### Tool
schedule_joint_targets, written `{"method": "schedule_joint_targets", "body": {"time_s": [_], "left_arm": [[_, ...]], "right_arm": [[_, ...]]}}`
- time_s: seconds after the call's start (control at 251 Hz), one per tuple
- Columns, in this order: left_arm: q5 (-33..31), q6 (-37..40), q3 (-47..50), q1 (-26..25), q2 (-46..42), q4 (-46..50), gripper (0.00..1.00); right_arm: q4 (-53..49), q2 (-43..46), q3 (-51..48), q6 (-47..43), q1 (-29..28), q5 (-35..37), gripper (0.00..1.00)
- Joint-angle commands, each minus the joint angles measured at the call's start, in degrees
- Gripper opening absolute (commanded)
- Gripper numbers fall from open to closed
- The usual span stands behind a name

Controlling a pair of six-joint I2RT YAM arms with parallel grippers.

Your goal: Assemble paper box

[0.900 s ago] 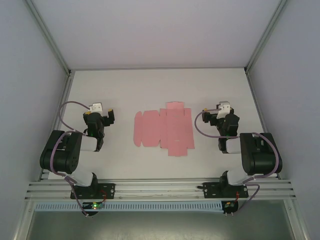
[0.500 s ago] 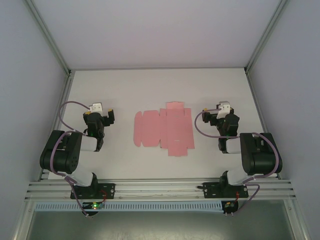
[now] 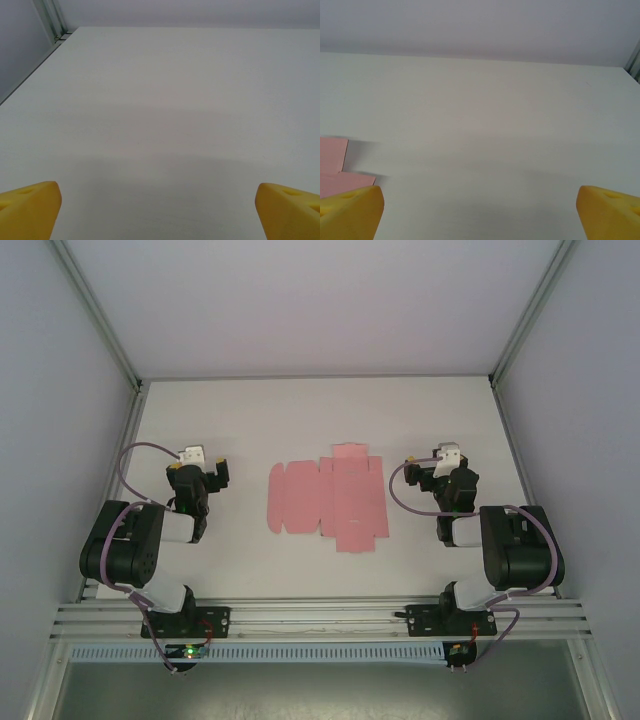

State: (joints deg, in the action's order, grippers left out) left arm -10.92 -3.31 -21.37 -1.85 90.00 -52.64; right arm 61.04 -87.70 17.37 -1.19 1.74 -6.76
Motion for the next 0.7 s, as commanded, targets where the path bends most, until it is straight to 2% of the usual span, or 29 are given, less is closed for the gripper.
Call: {"method": "schedule_joint_targets", "body": {"time_s": [0.0,0.196,0.263,0.343,0.391,0.451,0.527,0.615,0.698], "left_arm": [[-0.1,-0.4,-0.6,0.5,-0.8,1.1,1.0],[0.3,-0.1,-0.6,0.5,-0.9,1.1,1.0],[0.4,-0.2,-1.8,0.5,-2.7,4.9,1.0],[0.3,0.1,-5.4,0.4,-7.0,15.2,1.0],[0.9,-0.6,-8.8,0.4,-10.1,24.3,1.0],[1.8,-2.2,-12.8,0.3,-13.3,33.6,1.0],[3.1,-5.1,-15.1,0.1,-16.5,39.7,1.0],[5.6,-9.8,-17.8,-0.1,-18.4,46.5,1.0],[8.1,-14.4,-20.9,-0.6,-18.4,53.5,1.0]], "right_arm": [[0.1,0.5,0.8,1.2,-0.2,-0.5,0.98],[0.3,0.8,1.0,1.5,-0.1,-0.3,0.98],[-3.8,2.5,2.2,1.6,-0.3,1.4,0.98],[-10.0,5.7,4.4,2.7,-0.3,4.2,0.98],[-17.3,8.1,6.9,3.0,-0.9,6.2,0.98],[-26.9,10.5,10.6,3.0,-1.9,7.8,0.93],[-36.3,12.2,14.7,2.9,-5.0,11.8,0.94],[-41.6,14.0,17.4,3.1,-9.8,16.0,0.98],[-47.0,15.6,20.1,6.4,-13.2,16.5,0.98]]}}
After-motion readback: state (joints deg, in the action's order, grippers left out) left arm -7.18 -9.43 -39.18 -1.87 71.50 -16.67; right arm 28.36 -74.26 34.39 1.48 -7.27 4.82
